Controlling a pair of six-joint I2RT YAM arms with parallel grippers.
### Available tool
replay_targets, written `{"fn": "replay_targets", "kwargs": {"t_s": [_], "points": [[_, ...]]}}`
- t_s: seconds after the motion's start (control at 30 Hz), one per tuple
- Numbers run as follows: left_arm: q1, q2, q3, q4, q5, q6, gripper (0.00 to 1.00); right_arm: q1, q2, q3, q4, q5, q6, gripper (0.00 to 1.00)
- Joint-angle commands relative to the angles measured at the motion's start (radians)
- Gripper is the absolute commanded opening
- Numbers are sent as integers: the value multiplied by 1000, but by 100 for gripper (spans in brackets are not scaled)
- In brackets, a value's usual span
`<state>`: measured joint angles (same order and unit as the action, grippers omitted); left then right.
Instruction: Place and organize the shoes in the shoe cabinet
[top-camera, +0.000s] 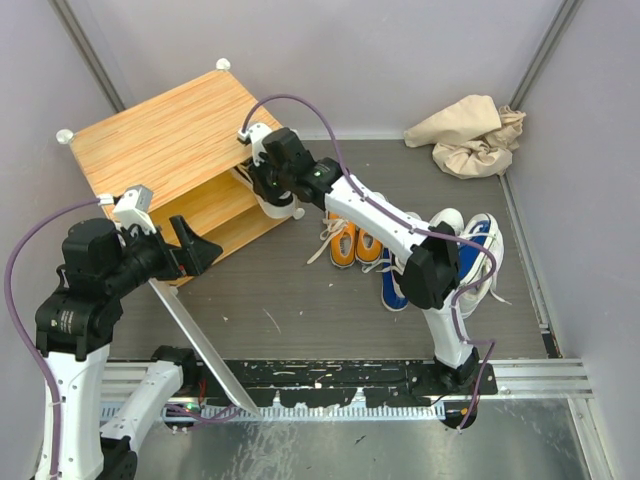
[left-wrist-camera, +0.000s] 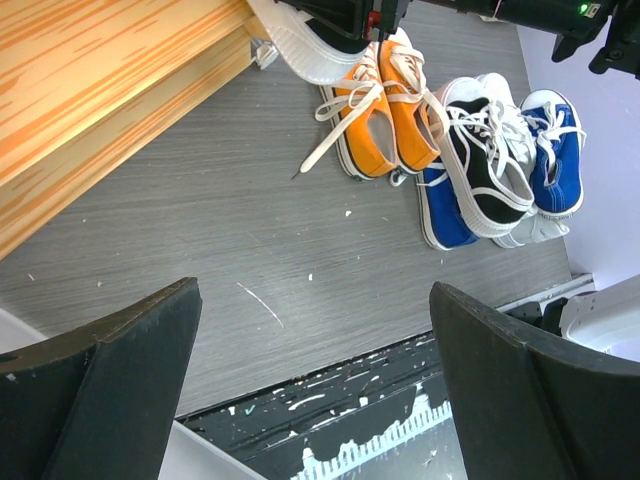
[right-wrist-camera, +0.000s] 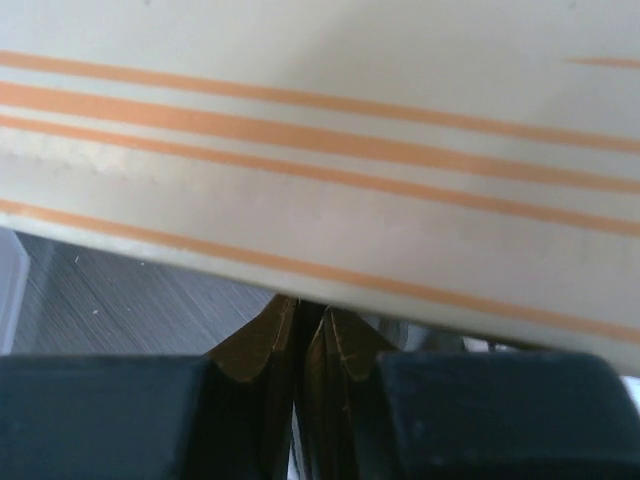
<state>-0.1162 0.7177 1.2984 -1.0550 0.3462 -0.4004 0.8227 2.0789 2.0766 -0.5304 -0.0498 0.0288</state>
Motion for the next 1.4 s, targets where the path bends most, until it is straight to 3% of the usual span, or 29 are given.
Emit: {"fn": "replay_targets", "kwargs": {"t_s": [0.0, 0.2, 0.4, 0.57, 1.03, 1.23, 1.37], "points": [[-2, 0, 19, 13, 11, 6, 98, 1, -10, 6, 150, 30, -1, 28], [-2, -7, 11, 10, 13, 1, 98, 1, -49, -27, 154, 3, 8, 60], [-2, -4, 13, 7, 0, 11, 98, 1, -140, -103, 151, -15, 15, 77], [-3, -1, 10, 0, -6, 18, 98, 1, -263, -217, 169, 34, -4, 99], [-2, 12, 4, -11, -33, 34, 98, 2, -360, -437, 203, 22, -14, 99], [-3, 14, 2, -12, -35, 37, 98, 2, -355, -468, 258, 51, -32, 86], [-2, 12, 1, -17, -36, 35, 98, 3, -355, -503, 338, 62, -37, 84]]}}
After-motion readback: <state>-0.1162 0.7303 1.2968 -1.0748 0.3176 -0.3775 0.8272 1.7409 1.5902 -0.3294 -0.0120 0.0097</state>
